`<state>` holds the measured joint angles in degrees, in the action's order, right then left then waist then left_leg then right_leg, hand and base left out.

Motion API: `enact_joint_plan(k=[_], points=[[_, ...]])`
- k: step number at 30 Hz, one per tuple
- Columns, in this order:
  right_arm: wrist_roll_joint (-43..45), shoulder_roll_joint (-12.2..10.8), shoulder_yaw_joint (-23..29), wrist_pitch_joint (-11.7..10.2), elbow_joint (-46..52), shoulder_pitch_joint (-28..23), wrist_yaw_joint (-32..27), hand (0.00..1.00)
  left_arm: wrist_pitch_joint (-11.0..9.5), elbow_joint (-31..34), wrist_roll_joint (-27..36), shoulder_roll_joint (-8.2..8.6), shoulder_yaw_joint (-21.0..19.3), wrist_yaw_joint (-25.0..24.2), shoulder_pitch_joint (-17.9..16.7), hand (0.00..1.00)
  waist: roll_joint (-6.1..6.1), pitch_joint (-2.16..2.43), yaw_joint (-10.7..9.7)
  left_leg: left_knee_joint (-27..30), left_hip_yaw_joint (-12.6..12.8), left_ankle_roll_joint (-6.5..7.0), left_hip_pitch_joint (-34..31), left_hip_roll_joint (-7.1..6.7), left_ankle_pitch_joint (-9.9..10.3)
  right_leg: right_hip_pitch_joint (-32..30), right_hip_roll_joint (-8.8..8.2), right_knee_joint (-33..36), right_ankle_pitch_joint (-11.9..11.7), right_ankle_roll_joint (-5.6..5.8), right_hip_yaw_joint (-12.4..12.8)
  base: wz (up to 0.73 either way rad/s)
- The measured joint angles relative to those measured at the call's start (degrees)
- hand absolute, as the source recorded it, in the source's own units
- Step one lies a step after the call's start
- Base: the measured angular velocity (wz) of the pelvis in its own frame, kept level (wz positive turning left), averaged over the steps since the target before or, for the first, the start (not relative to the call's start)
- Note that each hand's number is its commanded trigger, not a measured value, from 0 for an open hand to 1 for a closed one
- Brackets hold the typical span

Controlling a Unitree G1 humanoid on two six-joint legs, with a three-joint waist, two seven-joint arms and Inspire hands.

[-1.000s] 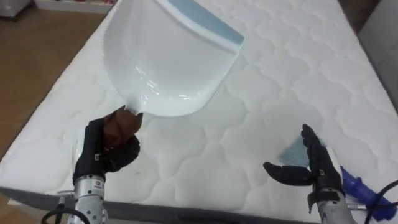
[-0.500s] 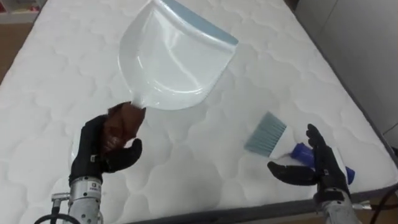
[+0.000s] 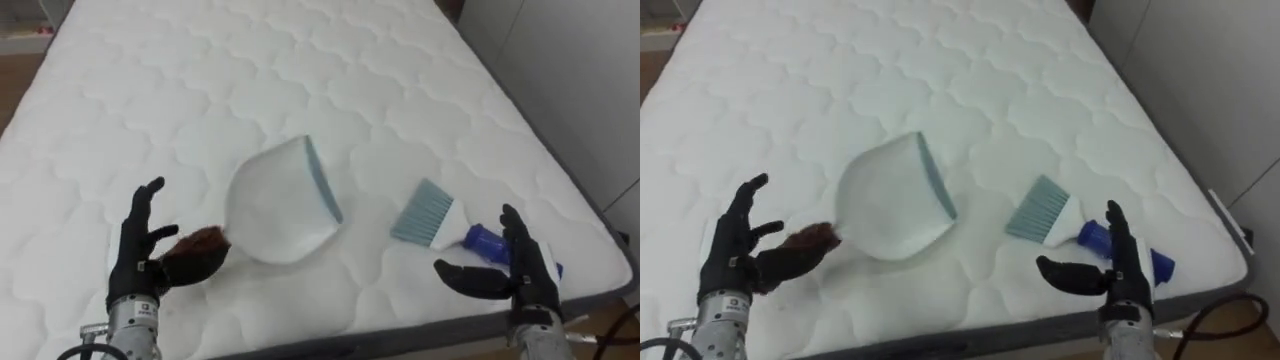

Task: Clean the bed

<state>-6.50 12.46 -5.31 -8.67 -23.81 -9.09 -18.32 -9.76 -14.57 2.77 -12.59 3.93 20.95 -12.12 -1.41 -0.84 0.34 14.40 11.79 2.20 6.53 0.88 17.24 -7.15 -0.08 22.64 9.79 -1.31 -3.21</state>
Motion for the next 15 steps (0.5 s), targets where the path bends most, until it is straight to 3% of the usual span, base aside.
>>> enact_joint_plan(k=[4,10,15], points=[[-2.78,0.21,0.44,0.0,-0.03,-0.16,-0.02,0.0,-0.04,-1.78,0.1,-0.02,-2.27,2.07,-0.55,0.0,0.51,0.82,0.31,-0.89,-0.34,-0.12,0.64,0.41,-0.16,0.68,0.67,-1.2,-0.35,0.02,-0.19,0.03],[-6.99,0.21,5.04,-0.03,-1.68,-3.09,0.08,0.0,0.22,-6.74,1.68,0.06,-7.79,4.56,-4.2,0.0,0.69,0.98,0.31,-2.92,-0.96,-0.46,3.34,1.44,-0.35,4.6,1.96,-4.97,-0.61,-0.12,-0.24,0.02],[-6.74,1.07,13.8,0.08,-14.79,-3.52,-2.17,0.0,0.52,-15.4,4.38,0.0,-14.89,6.21,-5.91,0.0,0.71,0.97,1.59,-3.77,-1.01,-0.57,5.32,2.0,-0.41,7.65,2.37,-8.17,-1.05,-0.1,-0.4,-0.02]])
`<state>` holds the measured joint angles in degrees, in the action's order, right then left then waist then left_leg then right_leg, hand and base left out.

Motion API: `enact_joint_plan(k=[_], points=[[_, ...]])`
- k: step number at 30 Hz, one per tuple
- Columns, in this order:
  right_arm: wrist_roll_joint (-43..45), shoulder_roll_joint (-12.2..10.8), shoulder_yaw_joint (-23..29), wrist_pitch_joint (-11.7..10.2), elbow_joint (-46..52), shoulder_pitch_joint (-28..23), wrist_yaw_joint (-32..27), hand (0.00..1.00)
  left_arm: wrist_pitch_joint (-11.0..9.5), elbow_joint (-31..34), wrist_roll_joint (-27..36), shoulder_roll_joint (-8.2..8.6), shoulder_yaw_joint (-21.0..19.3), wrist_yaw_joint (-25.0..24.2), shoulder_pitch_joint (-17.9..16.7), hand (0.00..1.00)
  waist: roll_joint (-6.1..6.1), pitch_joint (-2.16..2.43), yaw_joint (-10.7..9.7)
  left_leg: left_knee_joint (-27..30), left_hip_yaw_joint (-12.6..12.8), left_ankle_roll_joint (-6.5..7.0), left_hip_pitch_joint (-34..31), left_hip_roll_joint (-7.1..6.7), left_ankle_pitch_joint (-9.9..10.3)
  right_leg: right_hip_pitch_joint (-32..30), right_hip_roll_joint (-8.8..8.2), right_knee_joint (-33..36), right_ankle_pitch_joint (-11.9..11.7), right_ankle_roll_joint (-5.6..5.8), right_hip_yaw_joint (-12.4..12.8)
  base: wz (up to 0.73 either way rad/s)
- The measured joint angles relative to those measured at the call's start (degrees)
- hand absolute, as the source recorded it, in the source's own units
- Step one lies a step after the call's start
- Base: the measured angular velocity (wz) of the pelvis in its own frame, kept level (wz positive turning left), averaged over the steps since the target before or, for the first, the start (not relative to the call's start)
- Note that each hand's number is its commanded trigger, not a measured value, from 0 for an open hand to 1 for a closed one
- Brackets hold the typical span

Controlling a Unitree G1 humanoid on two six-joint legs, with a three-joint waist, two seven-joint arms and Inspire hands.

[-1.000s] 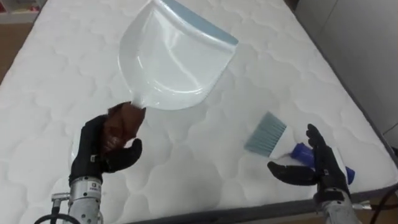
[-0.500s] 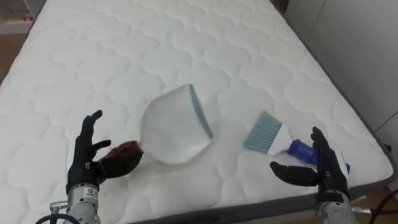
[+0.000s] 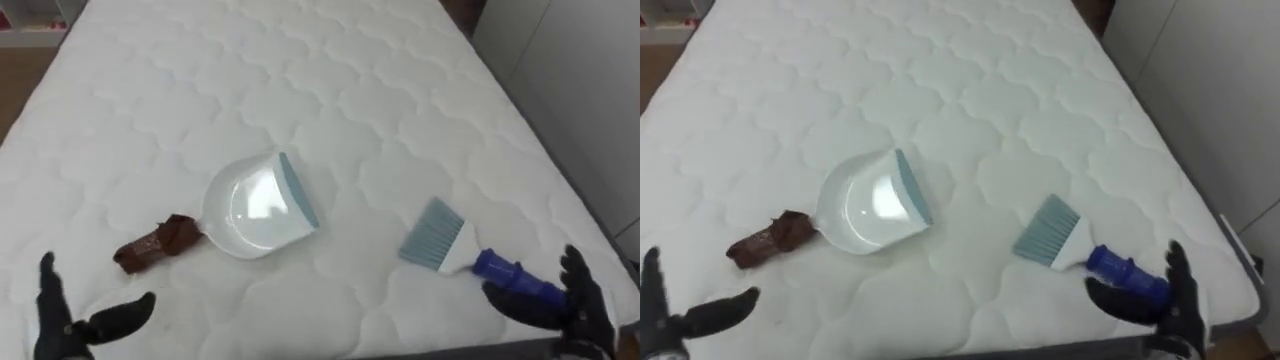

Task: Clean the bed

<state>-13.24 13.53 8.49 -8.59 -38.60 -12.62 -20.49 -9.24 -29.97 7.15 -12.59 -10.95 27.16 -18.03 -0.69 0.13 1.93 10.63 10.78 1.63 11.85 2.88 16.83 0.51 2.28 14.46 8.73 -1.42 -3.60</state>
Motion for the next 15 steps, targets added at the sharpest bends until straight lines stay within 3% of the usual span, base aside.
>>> enact_joint_plan(k=[3,5,9,15], points=[[0.08,0.07,4.67,1.31,-7.77,-0.54,-0.02,0.0,0.75,-6.27,0.04,0.04,-3.07,-0.67,-2.95,0.0,-0.27,0.14,0.05,-0.59,0.17,-0.01,0.41,0.16,0.0,0.4,0.35,-0.86,-0.02,0.01,0.13,-0.08],[-0.08,0.03,7.36,2.88,-10.62,-1.85,0.08,0.0,2.57,-12.35,0.05,0.09,-5.06,-2.01,-3.74,0.0,0.07,-0.04,-0.05,-1.1,0.03,-0.02,0.78,0.28,0.0,0.58,0.55,-0.95,-0.02,0.01,0.05,-0.02],[0.12,-0.01,7.84,3.67,-15.29,-2.42,1.21,0.0,4.19,-17.35,-0.02,0.34,-4.95,-5.62,-4.0,0.0,0.0,-0.15,-0.51,-1.13,-0.11,-0.02,0.53,0.25,0.0,0.44,0.4,-1.0,-0.01,0.01,-0.2,0.04],[1.03,-0.21,7.58,5.83,-20.6,-0.43,7.45,0.0,7.17,-24.27,-1.18,0.48,-3.37,-13.37,-2.78,0.0,0.0,-0.22,-1.85,-1.04,-0.22,-0.08,-0.12,0.19,0.04,-0.23,0.58,-0.41,-0.16,-0.04,-0.62,0.04]])
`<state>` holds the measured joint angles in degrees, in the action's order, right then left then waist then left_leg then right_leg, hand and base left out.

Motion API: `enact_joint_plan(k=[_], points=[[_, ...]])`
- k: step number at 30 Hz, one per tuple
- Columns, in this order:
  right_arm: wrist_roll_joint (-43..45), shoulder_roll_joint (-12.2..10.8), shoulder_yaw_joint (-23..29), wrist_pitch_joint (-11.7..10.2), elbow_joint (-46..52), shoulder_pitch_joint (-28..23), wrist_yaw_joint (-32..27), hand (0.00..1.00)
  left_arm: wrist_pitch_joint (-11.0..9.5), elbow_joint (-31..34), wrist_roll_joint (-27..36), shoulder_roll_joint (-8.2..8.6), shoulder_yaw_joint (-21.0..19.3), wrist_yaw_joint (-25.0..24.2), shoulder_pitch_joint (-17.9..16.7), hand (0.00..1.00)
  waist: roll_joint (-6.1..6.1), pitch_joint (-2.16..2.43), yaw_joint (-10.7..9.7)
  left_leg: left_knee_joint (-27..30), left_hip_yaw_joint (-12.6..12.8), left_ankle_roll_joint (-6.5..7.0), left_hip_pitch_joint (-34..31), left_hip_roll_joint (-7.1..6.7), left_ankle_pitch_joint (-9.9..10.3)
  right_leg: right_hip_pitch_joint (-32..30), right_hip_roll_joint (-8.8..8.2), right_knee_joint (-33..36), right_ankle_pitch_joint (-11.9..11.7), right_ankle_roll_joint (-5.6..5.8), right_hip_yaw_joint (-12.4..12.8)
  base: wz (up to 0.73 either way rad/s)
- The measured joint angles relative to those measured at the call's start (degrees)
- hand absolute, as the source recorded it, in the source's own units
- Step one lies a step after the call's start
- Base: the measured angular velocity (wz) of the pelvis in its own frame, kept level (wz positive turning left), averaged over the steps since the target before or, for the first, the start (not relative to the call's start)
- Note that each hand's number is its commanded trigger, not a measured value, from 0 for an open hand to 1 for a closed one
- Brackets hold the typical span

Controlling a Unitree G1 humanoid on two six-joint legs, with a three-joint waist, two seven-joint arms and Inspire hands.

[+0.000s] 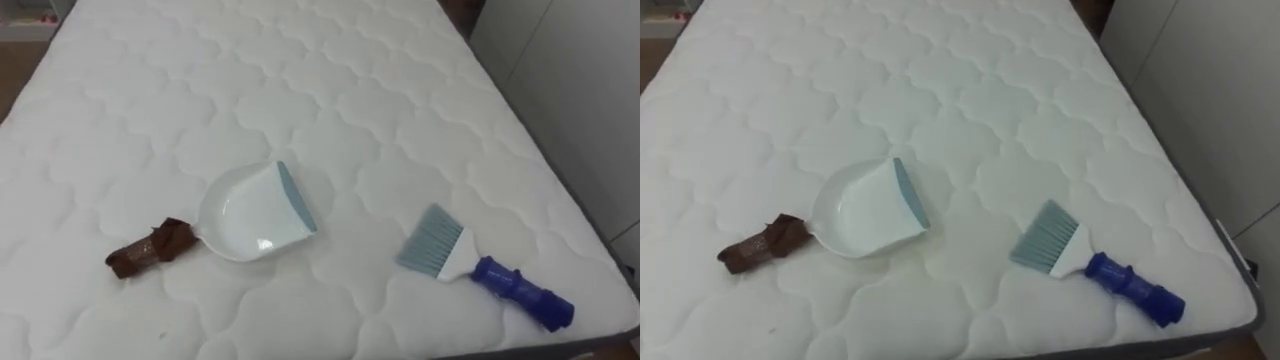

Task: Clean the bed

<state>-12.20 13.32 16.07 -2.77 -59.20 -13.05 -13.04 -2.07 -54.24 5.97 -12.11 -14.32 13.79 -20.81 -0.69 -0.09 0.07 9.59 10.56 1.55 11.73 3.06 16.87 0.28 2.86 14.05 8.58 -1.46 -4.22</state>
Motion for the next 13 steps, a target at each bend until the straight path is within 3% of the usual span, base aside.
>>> enact_joint_plan(k=[7,13], points=[[5.15,-0.03,-6.29,3.52,-6.14,1.36,8.48,0.0,4.31,-3.99,-4.88,0.12,1.49,-6.95,0.95,0.0,-0.06,-0.14,0.2,-0.06,0.01,-0.46,-0.71,0.13,0.32,-1.0,0.24,0.66,-0.28,-0.46,-0.02,0.0],[11.17,-0.35,-10.45,4.39,-9.44,1.99,13.48,0.0,6.8,-6.16,-9.87,0.17,4.65,-11.01,2.6,0.0,0.73,0.06,0.24,0.43,-0.39,-0.46,-0.7,0.0,0.31,-0.85,0.15,0.46,-0.35,-0.5,-0.35,0.03]])
